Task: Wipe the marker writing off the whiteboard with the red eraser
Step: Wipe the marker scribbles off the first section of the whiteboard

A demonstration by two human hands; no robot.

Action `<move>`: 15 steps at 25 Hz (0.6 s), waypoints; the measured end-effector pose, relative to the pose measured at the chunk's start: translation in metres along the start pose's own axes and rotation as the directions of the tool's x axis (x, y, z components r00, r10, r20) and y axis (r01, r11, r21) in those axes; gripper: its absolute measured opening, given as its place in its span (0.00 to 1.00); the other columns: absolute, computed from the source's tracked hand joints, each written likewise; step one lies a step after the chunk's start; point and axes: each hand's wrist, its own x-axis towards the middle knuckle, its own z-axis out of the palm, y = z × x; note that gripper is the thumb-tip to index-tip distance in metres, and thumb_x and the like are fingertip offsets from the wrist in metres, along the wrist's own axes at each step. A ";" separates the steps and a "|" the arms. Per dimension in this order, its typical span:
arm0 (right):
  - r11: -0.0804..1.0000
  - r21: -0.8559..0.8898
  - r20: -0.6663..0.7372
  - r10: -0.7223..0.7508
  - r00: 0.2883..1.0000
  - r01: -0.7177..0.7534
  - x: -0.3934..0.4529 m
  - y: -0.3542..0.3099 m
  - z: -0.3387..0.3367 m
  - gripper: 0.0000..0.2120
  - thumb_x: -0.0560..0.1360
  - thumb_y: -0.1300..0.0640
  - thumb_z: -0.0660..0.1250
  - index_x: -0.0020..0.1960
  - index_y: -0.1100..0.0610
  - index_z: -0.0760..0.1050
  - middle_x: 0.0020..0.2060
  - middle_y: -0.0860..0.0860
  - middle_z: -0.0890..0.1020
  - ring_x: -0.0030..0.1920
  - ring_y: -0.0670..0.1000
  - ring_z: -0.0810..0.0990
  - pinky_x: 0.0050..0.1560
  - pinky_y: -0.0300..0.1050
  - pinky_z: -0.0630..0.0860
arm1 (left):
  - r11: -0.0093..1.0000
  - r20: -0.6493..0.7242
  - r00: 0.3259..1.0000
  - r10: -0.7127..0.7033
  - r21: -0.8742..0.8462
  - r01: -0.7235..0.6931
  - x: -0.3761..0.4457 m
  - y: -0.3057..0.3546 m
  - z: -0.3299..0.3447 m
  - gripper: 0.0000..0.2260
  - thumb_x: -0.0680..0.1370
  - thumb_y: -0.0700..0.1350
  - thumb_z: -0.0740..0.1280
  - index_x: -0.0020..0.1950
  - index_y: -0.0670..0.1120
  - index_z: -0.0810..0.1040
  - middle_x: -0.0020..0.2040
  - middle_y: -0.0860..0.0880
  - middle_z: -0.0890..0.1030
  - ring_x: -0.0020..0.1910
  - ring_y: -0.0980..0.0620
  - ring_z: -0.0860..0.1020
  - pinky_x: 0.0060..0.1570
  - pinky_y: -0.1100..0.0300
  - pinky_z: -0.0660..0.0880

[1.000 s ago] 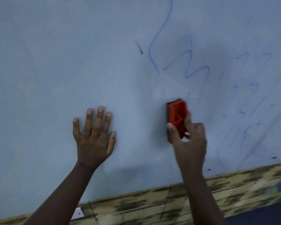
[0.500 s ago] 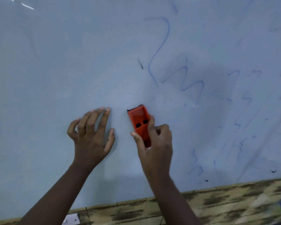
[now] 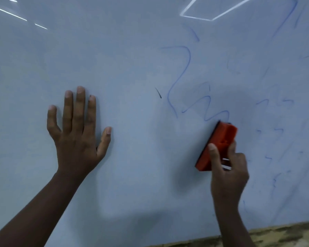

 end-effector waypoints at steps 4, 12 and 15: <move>0.994 0.061 -0.016 0.096 0.995 -0.095 0.028 -0.004 -0.009 0.30 0.74 0.35 0.70 0.69 0.53 0.79 0.47 0.55 0.78 0.45 0.47 0.81 0.45 0.34 0.78 | 1.000 -0.004 1.000 -0.002 -0.017 0.002 0.000 0.002 0.001 0.32 0.87 0.54 0.59 0.86 0.40 0.54 0.86 0.39 0.54 0.86 0.40 0.50 0.82 0.36 0.47; 0.939 -0.085 0.217 -0.308 0.926 0.332 -0.055 -0.066 0.059 0.31 0.73 0.35 0.71 0.70 0.51 0.79 0.43 0.48 0.70 0.42 0.52 0.74 0.40 0.50 0.78 | 1.000 0.003 1.000 -0.013 -0.014 0.013 -0.001 0.005 0.002 0.32 0.87 0.55 0.58 0.87 0.41 0.53 0.86 0.39 0.54 0.86 0.41 0.49 0.83 0.37 0.46; 0.878 -0.093 0.279 -0.430 0.858 0.470 -0.067 -0.083 0.072 0.32 0.74 0.33 0.70 0.70 0.50 0.78 0.44 0.47 0.72 0.42 0.48 0.73 0.36 0.44 0.78 | 1.000 0.009 1.000 -0.009 -0.011 0.009 -0.003 0.003 0.002 0.32 0.87 0.55 0.58 0.86 0.40 0.54 0.86 0.38 0.55 0.86 0.40 0.50 0.82 0.35 0.48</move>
